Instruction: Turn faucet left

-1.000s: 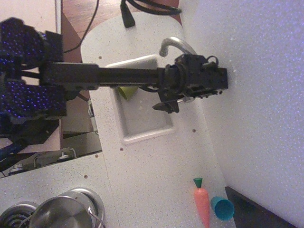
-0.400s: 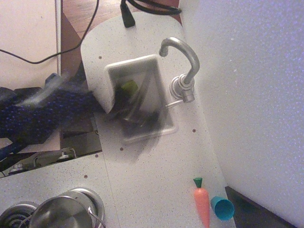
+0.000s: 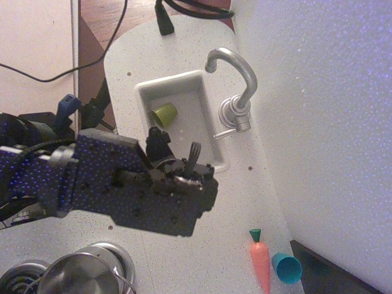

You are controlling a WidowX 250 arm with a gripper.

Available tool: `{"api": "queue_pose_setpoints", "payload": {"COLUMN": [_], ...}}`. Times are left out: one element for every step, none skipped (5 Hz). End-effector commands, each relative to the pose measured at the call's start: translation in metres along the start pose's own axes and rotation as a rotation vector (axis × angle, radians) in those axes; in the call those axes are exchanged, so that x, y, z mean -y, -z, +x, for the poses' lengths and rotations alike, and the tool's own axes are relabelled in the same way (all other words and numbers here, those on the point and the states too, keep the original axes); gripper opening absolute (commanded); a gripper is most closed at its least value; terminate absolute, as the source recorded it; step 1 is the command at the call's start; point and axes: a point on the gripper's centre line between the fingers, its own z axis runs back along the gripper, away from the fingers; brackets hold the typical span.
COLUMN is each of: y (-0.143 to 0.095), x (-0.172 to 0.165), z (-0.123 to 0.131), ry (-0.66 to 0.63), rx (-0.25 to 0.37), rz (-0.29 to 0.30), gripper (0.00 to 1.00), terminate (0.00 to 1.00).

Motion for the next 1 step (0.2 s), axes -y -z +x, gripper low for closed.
{"api": "queue_pose_setpoints", "payload": {"y": [-0.0140], "x": [-0.0014], "z": [-0.0037], "ry": [-0.022], "rx": [-0.035], "rz": [0.025], "gripper": [1.00], "terminate": [1.00]}}
